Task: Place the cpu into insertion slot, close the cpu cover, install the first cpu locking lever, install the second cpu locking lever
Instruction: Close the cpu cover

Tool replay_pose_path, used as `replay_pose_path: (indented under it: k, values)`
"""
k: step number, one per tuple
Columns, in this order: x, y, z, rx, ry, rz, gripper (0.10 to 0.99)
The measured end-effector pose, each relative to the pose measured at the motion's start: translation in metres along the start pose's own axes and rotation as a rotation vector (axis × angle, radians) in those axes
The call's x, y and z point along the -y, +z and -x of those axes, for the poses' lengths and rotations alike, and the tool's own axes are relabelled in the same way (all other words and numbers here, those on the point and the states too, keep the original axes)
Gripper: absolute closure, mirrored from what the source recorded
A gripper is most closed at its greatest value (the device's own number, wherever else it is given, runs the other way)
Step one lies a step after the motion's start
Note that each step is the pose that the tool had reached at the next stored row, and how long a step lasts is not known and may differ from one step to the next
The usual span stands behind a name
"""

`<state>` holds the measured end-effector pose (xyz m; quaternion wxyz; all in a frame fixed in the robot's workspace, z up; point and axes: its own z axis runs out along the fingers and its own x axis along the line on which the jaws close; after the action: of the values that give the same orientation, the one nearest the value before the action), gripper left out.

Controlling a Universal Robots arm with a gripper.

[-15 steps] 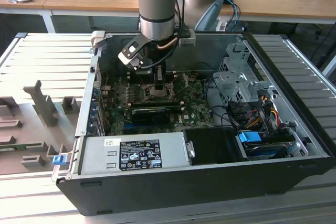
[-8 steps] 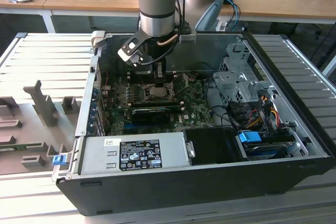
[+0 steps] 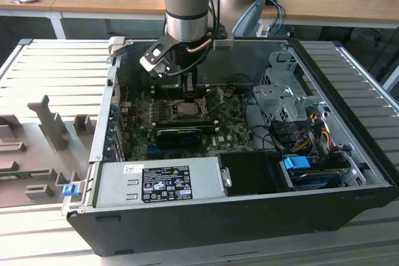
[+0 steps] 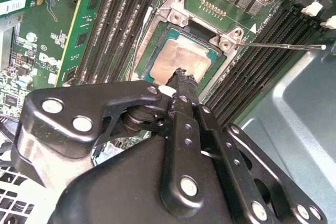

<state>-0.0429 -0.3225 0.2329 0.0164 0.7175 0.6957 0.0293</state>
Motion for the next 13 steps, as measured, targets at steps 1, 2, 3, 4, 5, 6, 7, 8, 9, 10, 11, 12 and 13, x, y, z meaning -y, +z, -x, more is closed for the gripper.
replay_pose_path:
  k: [1, 2, 3, 4, 5, 6, 7, 8, 9, 10, 11, 12, 13]
  values:
    - [0.0000, -0.0004, -0.0001, 0.0004, 0.000, 0.000, 0.980]
    - [-0.0001, -0.0006, -0.0001, 0.0005, 0.000, 0.000, 0.980]
    - [-0.0001, -0.0008, -0.0002, 0.0007, 0.000, 0.000, 0.980]
    - [-0.0001, -0.0010, -0.0002, 0.0011, 0.000, 0.000, 0.980]
    - [-0.0001, -0.0011, -0.0003, 0.0014, 0.000, 0.000, 0.980]
    - [-0.0001, -0.0013, -0.0004, 0.0019, 0.000, 0.000, 0.980]
    - [-0.0001, -0.0015, -0.0004, 0.0024, 0.000, 0.000, 0.980]
    - [0.0000, -0.0017, -0.0006, 0.0033, 0.000, 0.000, 0.980]
    - [-0.0001, -0.0018, -0.0010, 0.0043, 0.000, 0.000, 0.980]
    - [-0.0001, -0.0019, -0.0012, 0.0049, 0.000, 0.000, 0.980]
    - [-0.0001, -0.0020, -0.0013, 0.0057, 0.000, 0.000, 0.980]
    - [-0.0001, -0.0021, -0.0016, 0.0071, 0.000, 0.000, 0.980]
    - [-0.0001, -0.0024, -0.0018, 0.0083, -0.001, 0.000, 0.980]
